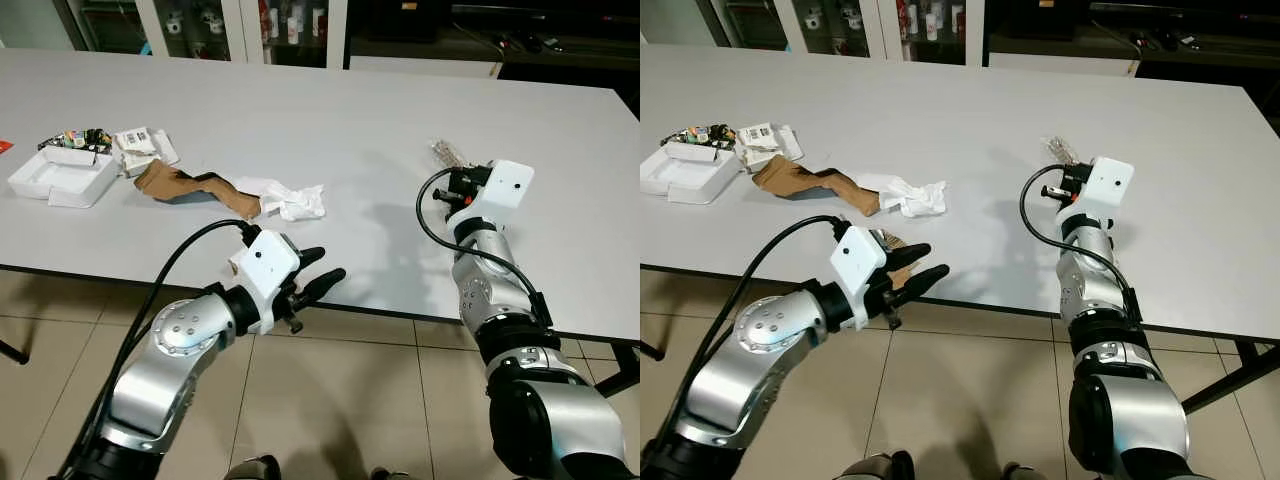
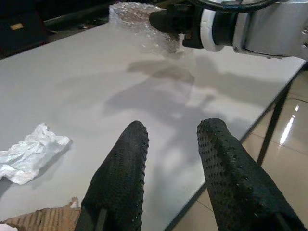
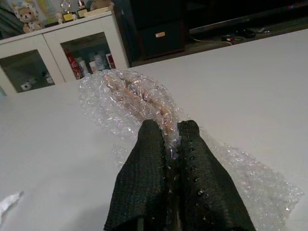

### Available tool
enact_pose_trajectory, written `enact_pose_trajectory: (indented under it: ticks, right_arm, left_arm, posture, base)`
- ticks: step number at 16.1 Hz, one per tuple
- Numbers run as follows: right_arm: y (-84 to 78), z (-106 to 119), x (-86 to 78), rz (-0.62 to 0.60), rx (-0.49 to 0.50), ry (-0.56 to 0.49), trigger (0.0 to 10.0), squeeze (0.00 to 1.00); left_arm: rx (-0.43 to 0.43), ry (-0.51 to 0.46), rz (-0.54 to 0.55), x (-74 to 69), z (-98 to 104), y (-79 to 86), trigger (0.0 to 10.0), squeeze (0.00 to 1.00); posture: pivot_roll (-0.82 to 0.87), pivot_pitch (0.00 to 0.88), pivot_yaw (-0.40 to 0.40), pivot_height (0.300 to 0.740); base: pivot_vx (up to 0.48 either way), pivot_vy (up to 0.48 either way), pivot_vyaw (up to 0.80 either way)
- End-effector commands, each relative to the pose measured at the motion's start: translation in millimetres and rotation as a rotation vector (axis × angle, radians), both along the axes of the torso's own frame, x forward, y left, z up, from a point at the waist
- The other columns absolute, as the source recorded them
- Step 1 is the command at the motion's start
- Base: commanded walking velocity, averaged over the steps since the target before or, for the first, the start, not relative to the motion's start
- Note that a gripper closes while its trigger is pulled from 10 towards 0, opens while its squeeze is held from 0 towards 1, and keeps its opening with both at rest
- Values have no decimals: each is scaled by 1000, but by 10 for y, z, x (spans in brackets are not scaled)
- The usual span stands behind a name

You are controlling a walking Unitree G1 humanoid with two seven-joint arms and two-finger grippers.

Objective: Picking trash to rubbish bin

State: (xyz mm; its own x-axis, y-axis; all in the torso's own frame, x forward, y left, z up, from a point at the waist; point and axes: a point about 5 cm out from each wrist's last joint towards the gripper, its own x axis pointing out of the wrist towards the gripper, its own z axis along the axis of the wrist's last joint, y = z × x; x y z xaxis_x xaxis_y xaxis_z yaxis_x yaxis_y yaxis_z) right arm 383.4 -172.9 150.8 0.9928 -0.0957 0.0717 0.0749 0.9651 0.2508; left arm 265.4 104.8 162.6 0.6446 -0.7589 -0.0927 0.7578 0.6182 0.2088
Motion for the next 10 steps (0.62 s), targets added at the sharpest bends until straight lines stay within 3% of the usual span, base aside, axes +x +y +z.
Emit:
enact_pose_trajectory:
  ticks: [1,4,8,10]
  right_arm:
    - [-5,65,8,1,30,-21,10000,0]
    - [-22,139,1,-11,73,-55,10000,0]
    - [-56,221,-12,-22,301,-96,10000,0]
    - [-54,307,-55,-7,404,-165,10000,0]
  left_arm:
    - [1,-24,10,24,23,-30,10000,0]
    - [-14,-44,31,52,35,-58,10000,0]
    - [-105,-79,171,155,19,-129,10000,0]
    - [-170,-78,219,175,20,-171,10000,0]
  posture:
    - [17,77,3,740]
    - [16,77,5,740]
    - [10,72,9,740]
    - [10,69,12,740]
  base:
    - [0,0,0]
    - [0,0,0]
    - [0,0,0]
    - [0,0,0]
